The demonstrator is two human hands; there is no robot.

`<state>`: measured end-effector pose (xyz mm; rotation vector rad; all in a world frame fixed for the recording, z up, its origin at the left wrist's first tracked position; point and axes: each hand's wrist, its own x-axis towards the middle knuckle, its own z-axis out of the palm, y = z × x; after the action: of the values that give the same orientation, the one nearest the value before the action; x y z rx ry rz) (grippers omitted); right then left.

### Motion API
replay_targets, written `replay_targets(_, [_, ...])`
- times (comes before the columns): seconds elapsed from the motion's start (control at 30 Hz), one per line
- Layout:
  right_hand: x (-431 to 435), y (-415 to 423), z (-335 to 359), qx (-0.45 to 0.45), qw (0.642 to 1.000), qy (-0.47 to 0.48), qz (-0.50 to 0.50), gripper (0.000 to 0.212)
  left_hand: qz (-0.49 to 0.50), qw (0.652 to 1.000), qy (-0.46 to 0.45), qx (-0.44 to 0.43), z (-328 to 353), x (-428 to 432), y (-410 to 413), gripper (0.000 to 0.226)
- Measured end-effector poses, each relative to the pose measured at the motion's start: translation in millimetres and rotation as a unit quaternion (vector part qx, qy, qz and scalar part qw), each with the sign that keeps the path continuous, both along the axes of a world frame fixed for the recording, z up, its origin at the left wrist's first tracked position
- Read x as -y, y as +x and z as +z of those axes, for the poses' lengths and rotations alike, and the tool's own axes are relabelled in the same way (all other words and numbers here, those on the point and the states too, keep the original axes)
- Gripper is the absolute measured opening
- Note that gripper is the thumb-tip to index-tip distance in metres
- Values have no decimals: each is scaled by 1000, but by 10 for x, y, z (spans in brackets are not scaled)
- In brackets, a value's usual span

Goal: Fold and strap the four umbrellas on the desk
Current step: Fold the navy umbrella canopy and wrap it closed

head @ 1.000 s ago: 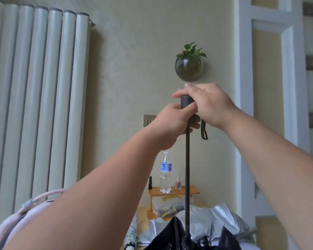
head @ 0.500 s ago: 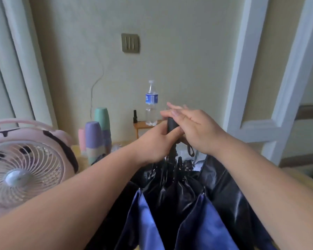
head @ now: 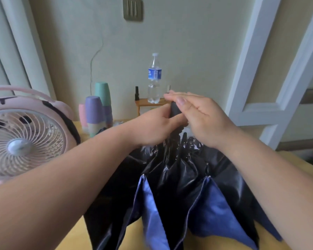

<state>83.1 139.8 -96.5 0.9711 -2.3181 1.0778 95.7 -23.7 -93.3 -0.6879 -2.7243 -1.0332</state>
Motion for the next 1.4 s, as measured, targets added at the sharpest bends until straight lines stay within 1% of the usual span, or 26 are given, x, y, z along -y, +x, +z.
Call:
replay_targets(0.07, [32,38,76,10,1000,26,-12,35,3,999,-9,44,4,119,7,41])
replay_targets(0.13, [43,57,174,6,995,88,-47,38,2,995,75,58,35,298,110,59])
replay_targets(0.17, [37,66,229,3,989,132,-74,38,17,992,120,39,57,418,222,57])
replay_targets(0.23, [-2,81,343,12,968,212,-136,26,60,976,197,-64,58,703,471,28])
replay_targets(0.27, [-24,84,390,23,955,243,-166,21,91,959,238,-123,38,845,614,14])
replay_targets(0.3, [-44,83,435,38,944,265,-192,23,123,936,282,-170,-27,982,709,8])
replay_targets(0.37, [-86,72,504,81,933,272,-219,29,183,902,334,-202,-248,1176,787,4])
replay_targets(0.43, [-130,72,553,133,945,211,-211,33,223,896,347,-165,-532,1312,748,5])
replay_targets(0.5, [-197,50,527,177,960,104,-192,31,230,897,366,-94,-738,1352,745,9])
replay_targets(0.57, [-291,-14,434,204,960,-6,-190,24,230,905,356,-41,-928,1330,790,18])
replay_targets(0.67, [-432,-111,275,248,938,-171,-171,16,212,920,329,-4,-1133,1164,873,17])
replay_targets(0.73, [-474,-128,172,272,918,-256,-136,12,180,913,361,60,-1143,1130,644,10])
replay_targets(0.77, [-477,-136,94,282,909,-286,-111,11,167,900,388,109,-1119,1141,486,14])
replay_targets(0.8, [-471,-143,12,291,901,-308,-87,10,165,873,432,156,-1082,1160,313,23])
replay_targets(0.83, [-463,-144,-75,297,895,-327,-65,12,149,833,493,201,-1056,1170,157,33])
replay_targets(0.87, [-458,-151,-162,300,888,-345,-46,17,117,797,544,236,-1032,1138,60,41])
replay_targets(0.9, [-459,-162,-251,303,882,-361,-29,21,79,773,571,266,-1033,1100,19,45])
replay_targets(0.93, [-460,-169,-334,306,877,-370,-15,20,50,762,576,290,-1011,1036,27,46])
replay_targets(0.97, [-462,-178,-413,314,873,-373,-2,17,53,758,577,300,-1004,988,27,46])
replay_targets(1.07, [-478,-234,-653,349,860,-372,17,23,97,748,603,260,-1141,920,-20,40])
replay_targets(1.17, [-488,-339,-851,378,842,-383,25,23,127,697,659,252,-1319,983,-76,58])
replay_targets(1.2, [-483,-369,-930,388,835,-389,23,20,131,689,667,253,-1381,1005,-82,61])
replay_targets(1.27, [-469,-417,-1139,410,813,-414,14,19,118,696,664,245,-1455,1014,-97,51])
replay_targets(1.3, [-451,-429,-1244,423,802,-422,13,26,105,704,660,241,-1484,1015,-94,48])
replay_targets(1.37, [-402,-426,-1401,452,780,-432,24,62,82,718,646,243,-1457,1022,-71,43])
replay_targets(1.4, [-386,-408,-1446,462,770,-440,31,73,78,729,637,237,-1447,1040,-77,40])
